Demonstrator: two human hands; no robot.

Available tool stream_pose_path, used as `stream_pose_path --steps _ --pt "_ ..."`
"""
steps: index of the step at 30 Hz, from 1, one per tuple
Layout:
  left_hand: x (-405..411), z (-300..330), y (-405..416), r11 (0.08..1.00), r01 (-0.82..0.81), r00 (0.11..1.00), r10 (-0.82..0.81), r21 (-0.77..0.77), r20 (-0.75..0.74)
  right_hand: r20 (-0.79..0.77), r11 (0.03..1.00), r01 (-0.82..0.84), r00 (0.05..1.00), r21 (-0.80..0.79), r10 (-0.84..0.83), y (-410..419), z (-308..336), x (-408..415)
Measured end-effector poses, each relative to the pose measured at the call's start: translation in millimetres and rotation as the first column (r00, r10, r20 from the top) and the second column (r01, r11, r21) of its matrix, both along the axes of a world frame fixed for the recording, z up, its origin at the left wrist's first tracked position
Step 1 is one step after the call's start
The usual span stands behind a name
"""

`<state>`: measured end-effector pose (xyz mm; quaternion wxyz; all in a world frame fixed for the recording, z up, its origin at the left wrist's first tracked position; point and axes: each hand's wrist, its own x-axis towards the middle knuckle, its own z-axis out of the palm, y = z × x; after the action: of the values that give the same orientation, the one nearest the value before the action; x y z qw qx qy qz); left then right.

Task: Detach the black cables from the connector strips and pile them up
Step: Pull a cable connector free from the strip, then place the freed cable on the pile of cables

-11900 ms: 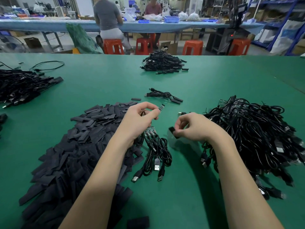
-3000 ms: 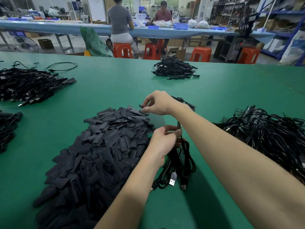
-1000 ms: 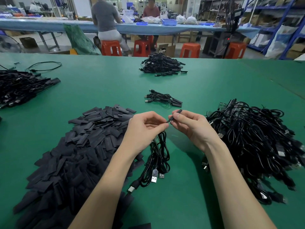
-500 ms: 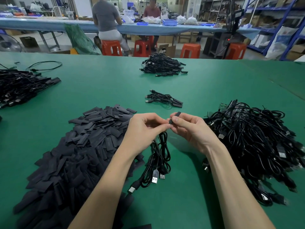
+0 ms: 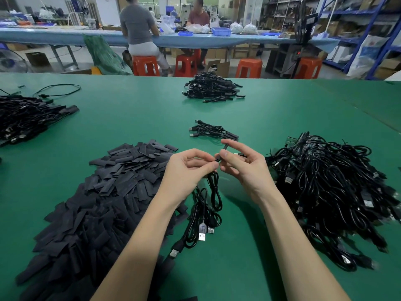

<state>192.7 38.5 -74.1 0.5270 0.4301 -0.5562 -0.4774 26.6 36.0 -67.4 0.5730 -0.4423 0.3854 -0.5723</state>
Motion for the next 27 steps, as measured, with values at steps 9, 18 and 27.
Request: stream_pose_path --steps 9,18,27 --pt "-1 -1 3 0.999 -0.034 0.999 0.034 0.006 -0.014 0.024 1.000 0.017 1.000 0.016 -0.017 0 -9 6" --pt "-14 -6 3 0.995 0.014 0.953 -0.044 0.100 0.301 0.179 0.965 0.260 0.948 0.037 -0.263 -8 -10 -6" --pt "-26 29 -66 0.906 -0.107 0.627 0.381 -0.409 0.680 -0.527 0.909 0.389 0.747 -0.150 -0.407 -13 -28 -11"
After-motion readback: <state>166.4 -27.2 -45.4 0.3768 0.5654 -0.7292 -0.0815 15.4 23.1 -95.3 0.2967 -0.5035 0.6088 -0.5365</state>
